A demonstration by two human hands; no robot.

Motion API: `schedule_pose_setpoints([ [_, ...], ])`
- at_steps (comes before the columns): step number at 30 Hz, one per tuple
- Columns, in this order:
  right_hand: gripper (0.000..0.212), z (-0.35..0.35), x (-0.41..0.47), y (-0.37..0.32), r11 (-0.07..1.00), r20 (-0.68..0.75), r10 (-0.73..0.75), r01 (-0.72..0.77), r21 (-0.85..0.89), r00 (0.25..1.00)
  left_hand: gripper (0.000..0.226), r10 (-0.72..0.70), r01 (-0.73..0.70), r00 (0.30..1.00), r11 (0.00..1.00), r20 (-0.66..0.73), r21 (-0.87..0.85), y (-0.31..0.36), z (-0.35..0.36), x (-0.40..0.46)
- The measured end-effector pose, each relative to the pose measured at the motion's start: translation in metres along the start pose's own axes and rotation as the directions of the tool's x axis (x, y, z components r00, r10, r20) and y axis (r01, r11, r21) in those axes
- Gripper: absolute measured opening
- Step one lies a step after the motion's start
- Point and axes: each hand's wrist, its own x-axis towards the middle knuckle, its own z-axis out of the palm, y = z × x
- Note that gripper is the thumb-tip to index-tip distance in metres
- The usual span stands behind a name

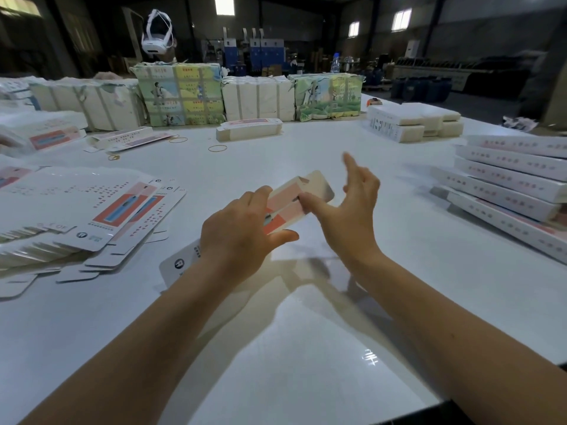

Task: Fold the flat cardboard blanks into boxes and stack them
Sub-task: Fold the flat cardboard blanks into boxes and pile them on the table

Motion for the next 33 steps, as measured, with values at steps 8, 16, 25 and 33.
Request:
schedule_pose_setpoints([
  [8, 0.011, 0.003, -0.006, 0.000, 0.978, 0.169, -0.040, 0.004, 0.209, 0.985, 0.073, 0.000, 0.000, 0.998, 1.000, 0.055, -0.003, 0.000, 0.001, 0.000],
  [16, 0.032, 0.011, -0.018, -0.009, 0.970, 0.210, -0.007, -0.044, 0.239, 0.978, 0.073, 0.035, -0.032, 0.999, 0.996, -0.036, 0.088, -0.004, 0.000, -0.001],
  [25, 0.017, 0.000, -0.012, -0.017, 0.796, 0.263, 0.109, -0.242, 0.554, 0.959, 0.071, 0.121, -0.117, 0.984, 0.992, -0.128, 0.036, -0.003, -0.006, 0.000],
  [33, 0.020, -0.003, -0.010, -0.019, 0.761, 0.260, 0.133, -0.266, 0.591, 0.957, 0.074, 0.192, -0.173, 0.967, 0.977, -0.165, 0.123, -0.001, -0.011, -0.002],
])
